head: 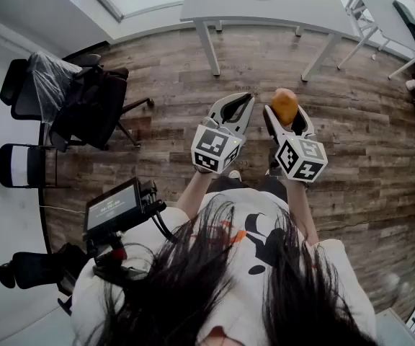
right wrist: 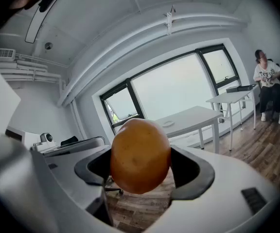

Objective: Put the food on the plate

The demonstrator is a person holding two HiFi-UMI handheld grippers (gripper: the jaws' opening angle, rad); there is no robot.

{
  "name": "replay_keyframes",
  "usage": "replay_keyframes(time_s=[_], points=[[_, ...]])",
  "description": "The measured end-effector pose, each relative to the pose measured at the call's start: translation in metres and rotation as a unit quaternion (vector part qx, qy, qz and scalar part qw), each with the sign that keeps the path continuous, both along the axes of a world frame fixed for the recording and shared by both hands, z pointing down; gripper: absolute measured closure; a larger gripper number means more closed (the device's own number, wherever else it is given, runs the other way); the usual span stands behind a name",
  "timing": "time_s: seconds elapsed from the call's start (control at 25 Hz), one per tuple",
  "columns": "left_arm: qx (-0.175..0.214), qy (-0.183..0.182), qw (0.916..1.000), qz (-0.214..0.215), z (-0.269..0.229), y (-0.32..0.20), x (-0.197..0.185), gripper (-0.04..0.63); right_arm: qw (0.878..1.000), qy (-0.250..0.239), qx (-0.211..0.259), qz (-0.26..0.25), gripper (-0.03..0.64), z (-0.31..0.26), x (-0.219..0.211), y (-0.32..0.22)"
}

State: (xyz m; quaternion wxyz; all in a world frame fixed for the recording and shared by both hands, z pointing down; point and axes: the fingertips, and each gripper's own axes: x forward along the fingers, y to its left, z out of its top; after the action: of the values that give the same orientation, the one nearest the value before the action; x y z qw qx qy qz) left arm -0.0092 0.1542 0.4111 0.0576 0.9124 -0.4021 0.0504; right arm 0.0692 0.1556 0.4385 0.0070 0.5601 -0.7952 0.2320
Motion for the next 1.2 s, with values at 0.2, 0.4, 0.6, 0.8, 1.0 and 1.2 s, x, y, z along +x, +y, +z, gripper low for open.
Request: replay_keyframes(time_s=[0.2,0.4,0.6,0.8,1.0,1.2], points=[[-0.003,-0.004,1.0000,0.004,0.003,0.001,0.002,0.589,1.000,0.000,0.000,0.002,0.250,0.001,0.000,0.000],[-0.003,-0.009,0.9999,0.005,0.003,0.001,0.003,0.589,1.000,0.000,0.003,0.005,0.250,0.000,0.003,-0.001],[-0.005,-0.011,0.9999,0.004,0.004,0.000,0.002,0.589,1.000,0.003,0.008,0.010,0.250,-0.002,0.005,-0.002],[-0.008,-0.011,0.9999,0.008,0.008,0.003,0.002,0.589,1.000,0.004,0.009,0.015,0.250,-0.001,0.006,0.002],[-0.011,-0.016,0.9997,0.017,0.010,0.006,0.007,0.589,1.000,0.007,0.010,0.021,0.250,-0.002,0.010,0.005],[-0.011,-0.021,0.9995,0.019,0.014,0.006,0.006,0.589,1.000,0.006,0.007,0.029,0.250,0.002,0.015,0.008]])
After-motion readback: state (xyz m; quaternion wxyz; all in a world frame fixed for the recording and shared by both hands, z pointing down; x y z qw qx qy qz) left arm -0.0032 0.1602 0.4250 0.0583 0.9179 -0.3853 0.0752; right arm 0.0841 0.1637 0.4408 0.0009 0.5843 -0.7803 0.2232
